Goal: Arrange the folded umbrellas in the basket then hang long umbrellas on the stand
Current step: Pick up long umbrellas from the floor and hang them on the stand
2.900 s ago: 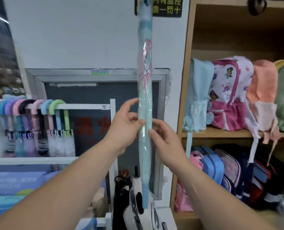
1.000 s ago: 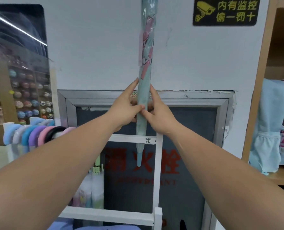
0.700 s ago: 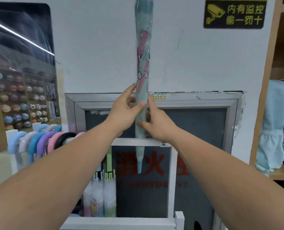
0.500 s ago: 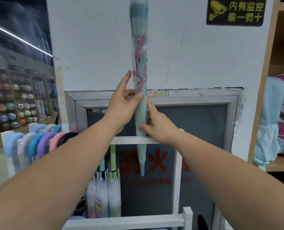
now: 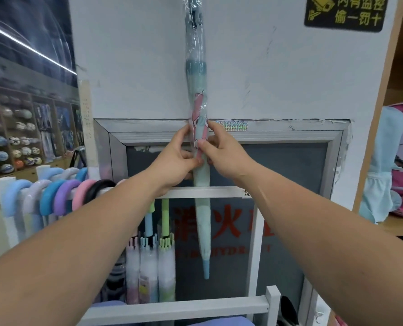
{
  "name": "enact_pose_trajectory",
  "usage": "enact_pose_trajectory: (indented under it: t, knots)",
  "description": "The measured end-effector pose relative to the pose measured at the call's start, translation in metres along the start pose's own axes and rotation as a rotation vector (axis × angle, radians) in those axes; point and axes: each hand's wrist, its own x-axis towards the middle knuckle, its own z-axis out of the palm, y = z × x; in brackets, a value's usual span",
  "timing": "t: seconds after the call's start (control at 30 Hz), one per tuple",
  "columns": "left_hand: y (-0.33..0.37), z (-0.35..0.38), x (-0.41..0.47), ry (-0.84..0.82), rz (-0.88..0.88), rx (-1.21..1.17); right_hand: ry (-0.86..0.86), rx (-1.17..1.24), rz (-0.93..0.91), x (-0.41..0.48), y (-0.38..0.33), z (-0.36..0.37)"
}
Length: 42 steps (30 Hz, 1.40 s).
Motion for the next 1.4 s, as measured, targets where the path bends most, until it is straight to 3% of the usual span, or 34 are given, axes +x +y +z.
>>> enact_pose_trajectory:
  t: [0.33, 0.57, 0.77, 1.03, 1.1, 1.23, 1.4]
  knots:
    - [0.011, -0.014, 0.005, 0.055, -0.040, 0.049, -0.113, 0.025, 0.030, -0.015, 0.019, 0.011]
    - [0.020, -0.016, 0.009, 0.146, 0.053, 0.003, -0.205, -0.032, 0.107, -0.015, 0.022, 0.012]
    - [0.024, -0.017, 0.007, 0.148, 0.070, -0.018, -0.266, -0.337, 0.067, -0.019, 0.017, 0.011]
    - [0.025, -0.015, 0.009, 0.167, 0.098, 0.110, -0.283, -0.481, 0.024, -0.017, 0.003, 0.006]
    - [0.023, -0.014, 0.010, 0.154, 0.089, 0.125, -0.202, -0.407, 0.020, -0.013, 0.001, 0.004]
    - [0.014, -0.015, 0.007, 0.147, 0.068, 0.181, 0.052, -0.035, 0.061, -0.002, -0.011, -0.003]
    - [0.001, -0.016, 0.002, 0.136, 0.030, 0.221, 0.076, 0.059, 0.076, 0.011, -0.023, 0.001]
